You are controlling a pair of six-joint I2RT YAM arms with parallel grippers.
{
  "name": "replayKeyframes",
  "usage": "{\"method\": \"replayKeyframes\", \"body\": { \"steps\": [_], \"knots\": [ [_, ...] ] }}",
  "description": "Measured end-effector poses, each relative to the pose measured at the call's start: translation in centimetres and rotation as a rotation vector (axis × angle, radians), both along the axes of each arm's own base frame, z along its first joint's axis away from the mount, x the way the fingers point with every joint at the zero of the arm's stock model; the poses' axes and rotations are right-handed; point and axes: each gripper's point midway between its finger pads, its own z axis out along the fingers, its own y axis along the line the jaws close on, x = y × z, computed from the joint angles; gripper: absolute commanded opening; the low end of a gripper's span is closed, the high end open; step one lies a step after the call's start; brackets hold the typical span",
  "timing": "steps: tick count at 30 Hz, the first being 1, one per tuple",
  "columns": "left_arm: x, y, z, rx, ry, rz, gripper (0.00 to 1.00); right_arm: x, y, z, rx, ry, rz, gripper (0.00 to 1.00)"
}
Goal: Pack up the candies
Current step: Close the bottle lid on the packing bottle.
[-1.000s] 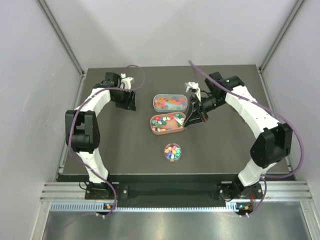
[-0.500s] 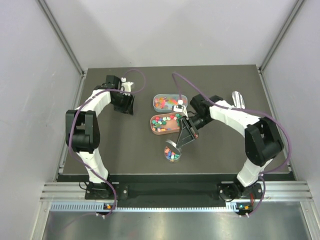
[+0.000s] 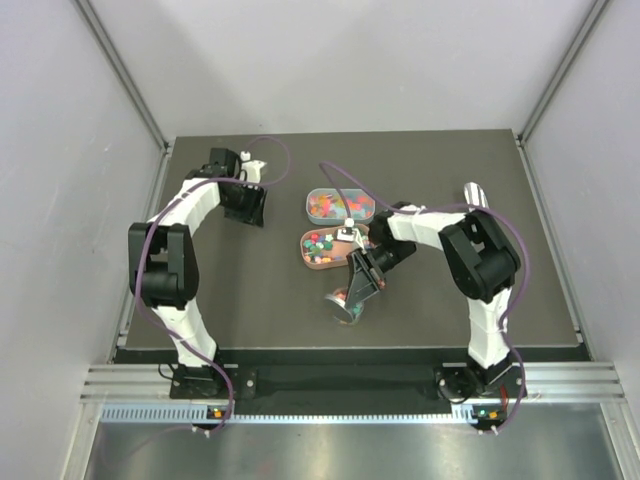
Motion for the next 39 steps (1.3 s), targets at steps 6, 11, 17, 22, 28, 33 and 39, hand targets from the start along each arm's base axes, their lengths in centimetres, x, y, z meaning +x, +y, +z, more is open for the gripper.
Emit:
{"method": "replayKeyframes", "body": {
  "steps": [6,11,17,22,28,33,39],
  "knots": [
    [0.1,0.0,0.7,-0.002,-0.019,0.0,0.54,1.6,0.2,-0.1,0.015,-0.026,-0.02,0.01],
    [0.1,0.0,0.7,-0.002,-0.019,0.0,0.54,3.0,-0.9,-1.0,-0.034,-0.013,-0.056,0.03],
    [0.1,0.0,0.7,0.0,-0.02,-0.002,0.54,4.1,-2.7,-2.9,-0.105,-0.047,-0.062,0.04],
    [0.1,0.0,0.7,0.001,-0.019,-0.003,0.54,3.9,-3.8,-4.0,-0.148,-0.062,-0.05,0.13],
    [0.1,-0.1,0.9,0.004,-0.022,-0.009,0.54,3.3,-4.7,-5.2,-0.194,-0.072,-0.02,0.31],
    [0.1,-0.1,0.8,0.006,-0.022,-0.014,0.54,3.0,-5.1,-5.7,-0.211,-0.082,-0.006,0.68],
    [0.2,-0.2,0.9,0.008,-0.027,-0.02,0.54,3.0,-5.4,-5.9,-0.223,-0.113,0.009,1.0]
  ]
}}
